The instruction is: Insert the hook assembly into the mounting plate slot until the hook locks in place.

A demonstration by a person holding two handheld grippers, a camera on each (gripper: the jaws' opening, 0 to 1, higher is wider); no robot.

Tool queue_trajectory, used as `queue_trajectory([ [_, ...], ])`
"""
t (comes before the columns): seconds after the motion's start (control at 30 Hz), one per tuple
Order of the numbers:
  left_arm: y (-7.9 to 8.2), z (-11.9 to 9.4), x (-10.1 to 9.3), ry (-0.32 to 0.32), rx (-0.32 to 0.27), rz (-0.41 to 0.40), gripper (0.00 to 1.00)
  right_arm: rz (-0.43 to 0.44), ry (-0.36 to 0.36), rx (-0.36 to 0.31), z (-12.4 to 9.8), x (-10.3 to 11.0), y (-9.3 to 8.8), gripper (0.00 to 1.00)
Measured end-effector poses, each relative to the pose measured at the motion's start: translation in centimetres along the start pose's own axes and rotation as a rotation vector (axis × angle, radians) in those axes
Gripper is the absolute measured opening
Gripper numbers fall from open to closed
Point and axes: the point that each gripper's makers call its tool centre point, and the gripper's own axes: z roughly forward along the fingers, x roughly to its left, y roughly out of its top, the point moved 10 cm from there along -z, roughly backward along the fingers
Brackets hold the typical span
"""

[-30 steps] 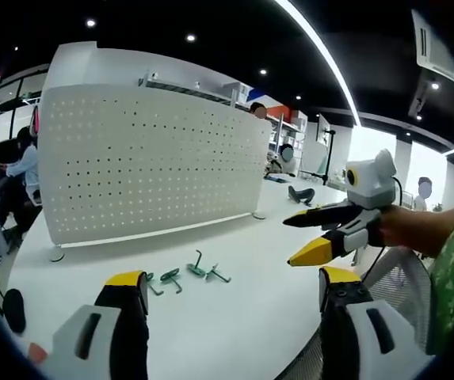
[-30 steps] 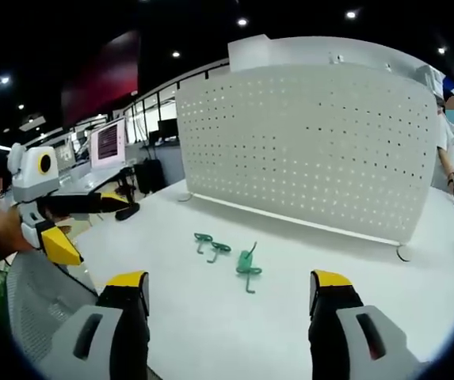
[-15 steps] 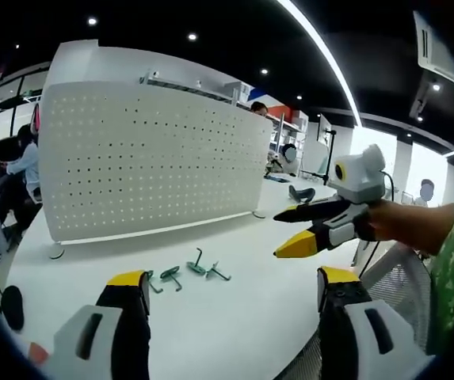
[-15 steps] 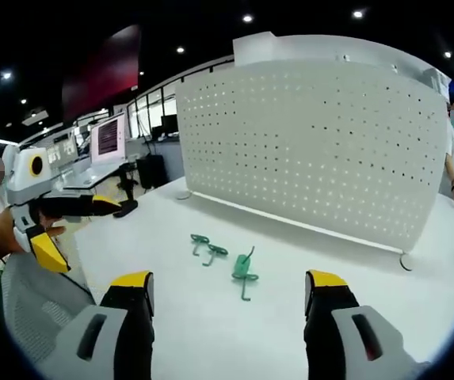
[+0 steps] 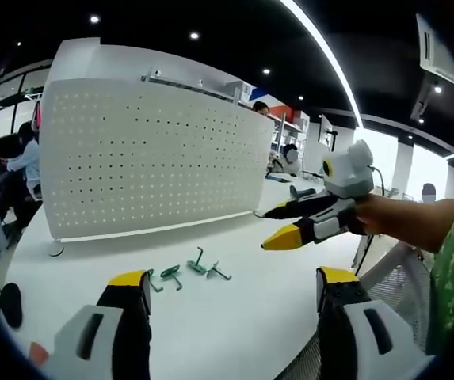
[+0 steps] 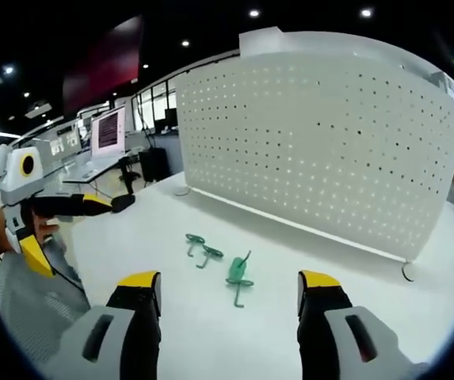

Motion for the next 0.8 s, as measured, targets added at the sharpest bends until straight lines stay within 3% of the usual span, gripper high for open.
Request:
queue_trajectory([
  [0.8, -0.2, -0.1, 0.2, 0.017, 0.002, -0.007, 0.88, -0.016, 0.048, 0.078, 3.1, -1.0, 0.3, 0.6],
])
